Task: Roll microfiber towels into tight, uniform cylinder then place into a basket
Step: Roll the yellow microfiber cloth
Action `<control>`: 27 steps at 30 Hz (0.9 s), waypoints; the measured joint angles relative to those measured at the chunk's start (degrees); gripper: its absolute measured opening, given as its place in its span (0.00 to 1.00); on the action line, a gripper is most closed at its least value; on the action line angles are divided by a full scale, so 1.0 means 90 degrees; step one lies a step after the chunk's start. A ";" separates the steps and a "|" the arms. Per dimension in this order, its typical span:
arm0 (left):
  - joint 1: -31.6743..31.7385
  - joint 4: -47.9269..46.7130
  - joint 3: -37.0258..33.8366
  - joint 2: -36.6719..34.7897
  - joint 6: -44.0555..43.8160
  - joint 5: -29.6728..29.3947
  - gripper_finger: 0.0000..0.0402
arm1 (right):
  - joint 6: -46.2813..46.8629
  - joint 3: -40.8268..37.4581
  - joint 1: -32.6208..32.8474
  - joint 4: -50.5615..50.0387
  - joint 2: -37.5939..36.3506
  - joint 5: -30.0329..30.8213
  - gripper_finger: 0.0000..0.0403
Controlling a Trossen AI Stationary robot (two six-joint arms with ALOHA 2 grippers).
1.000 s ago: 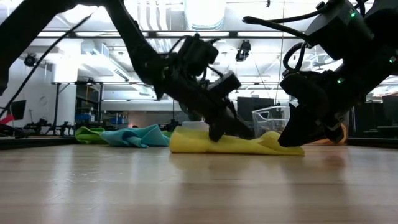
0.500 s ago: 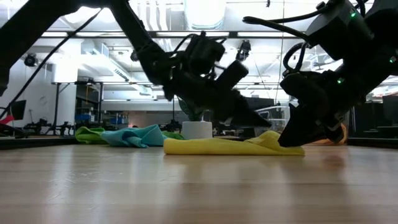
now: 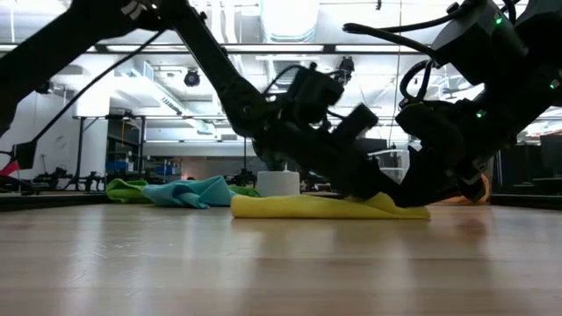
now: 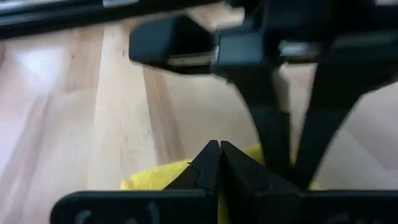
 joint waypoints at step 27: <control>0.0506 -0.0369 0.0423 0.0379 -0.0056 -0.0338 0.00 | -0.0022 -0.0002 -0.0010 -0.0019 0.0002 0.0049 0.02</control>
